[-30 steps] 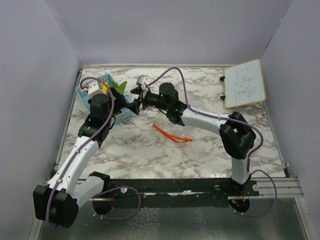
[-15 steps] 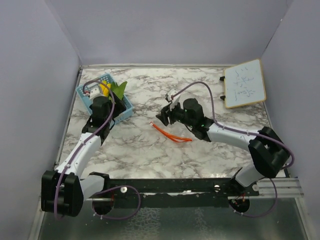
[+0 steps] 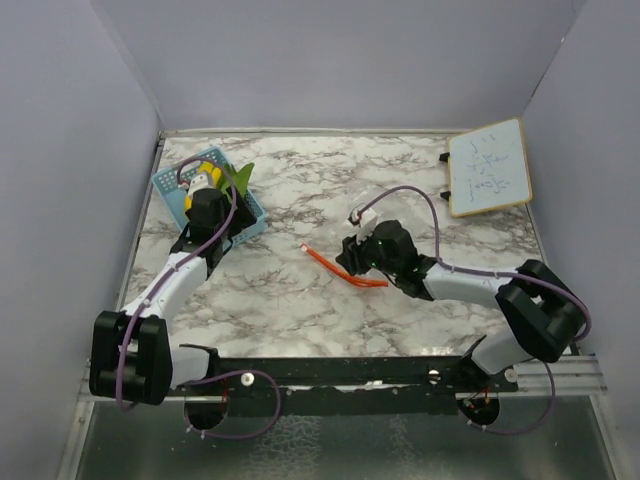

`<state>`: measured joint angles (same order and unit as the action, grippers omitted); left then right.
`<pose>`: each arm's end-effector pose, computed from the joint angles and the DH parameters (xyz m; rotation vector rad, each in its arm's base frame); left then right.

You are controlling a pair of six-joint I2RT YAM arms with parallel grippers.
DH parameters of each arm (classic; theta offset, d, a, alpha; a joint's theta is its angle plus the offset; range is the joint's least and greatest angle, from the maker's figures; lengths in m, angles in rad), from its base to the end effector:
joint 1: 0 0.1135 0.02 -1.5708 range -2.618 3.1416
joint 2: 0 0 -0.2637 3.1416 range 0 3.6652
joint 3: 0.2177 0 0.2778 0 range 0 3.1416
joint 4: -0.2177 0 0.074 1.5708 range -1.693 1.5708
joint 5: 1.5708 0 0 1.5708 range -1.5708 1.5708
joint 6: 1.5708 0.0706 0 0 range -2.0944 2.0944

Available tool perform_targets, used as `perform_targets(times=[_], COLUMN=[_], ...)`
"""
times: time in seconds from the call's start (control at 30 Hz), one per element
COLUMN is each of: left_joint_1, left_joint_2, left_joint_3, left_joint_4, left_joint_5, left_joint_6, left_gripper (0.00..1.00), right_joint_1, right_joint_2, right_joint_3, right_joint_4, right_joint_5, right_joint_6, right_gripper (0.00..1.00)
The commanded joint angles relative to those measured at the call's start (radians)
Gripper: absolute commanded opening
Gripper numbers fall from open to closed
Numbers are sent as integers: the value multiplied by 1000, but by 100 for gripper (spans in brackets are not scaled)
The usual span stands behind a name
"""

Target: Open the zip-top bag and remove the fake food

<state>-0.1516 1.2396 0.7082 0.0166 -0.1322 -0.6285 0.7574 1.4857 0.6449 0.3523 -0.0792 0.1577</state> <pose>0.3215 -0.0397 0.2063 -0.5739 2.0183 -0.3366 0.2510 0.2450 0.1464 -0.6746 2.0111 0.6384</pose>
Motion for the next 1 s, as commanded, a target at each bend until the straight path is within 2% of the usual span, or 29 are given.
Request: perform_targets(times=[0.0, 0.2, 0.37, 0.5, 0.63, 0.73, 0.97], left_joint_1=[4, 4, -6, -44, -144, -188, -195], left_joint_2=[8, 25, 47, 79, 129, 192, 366], left_joint_3=[21, 27, 38, 87, 153, 199, 288], left_joint_4=[29, 14, 19, -18, -82, -115, -125], left_joint_5=[2, -24, -21, -72, -257, -314, -331], left_joint_6=[37, 43, 42, 82, 121, 121, 56], left_gripper=[85, 86, 86, 87, 87, 86, 70], right_joint_1=[-78, -227, -292, -293, -293, -292, -291], right_joint_2=[43, 148, 167, 37, -144, -294, -504], right_joint_3=[13, 101, 162, 162, 128, 62, 26], right_joint_4=[-60, -163, -139, -113, -127, -115, -246], right_joint_5=[64, 66, 66, -12, -80, -88, -93], right_joint_6=[51, 75, 21, 2, 36, 74, 77], right_gripper=[40, 38, 38, 39, 41, 41, 41])
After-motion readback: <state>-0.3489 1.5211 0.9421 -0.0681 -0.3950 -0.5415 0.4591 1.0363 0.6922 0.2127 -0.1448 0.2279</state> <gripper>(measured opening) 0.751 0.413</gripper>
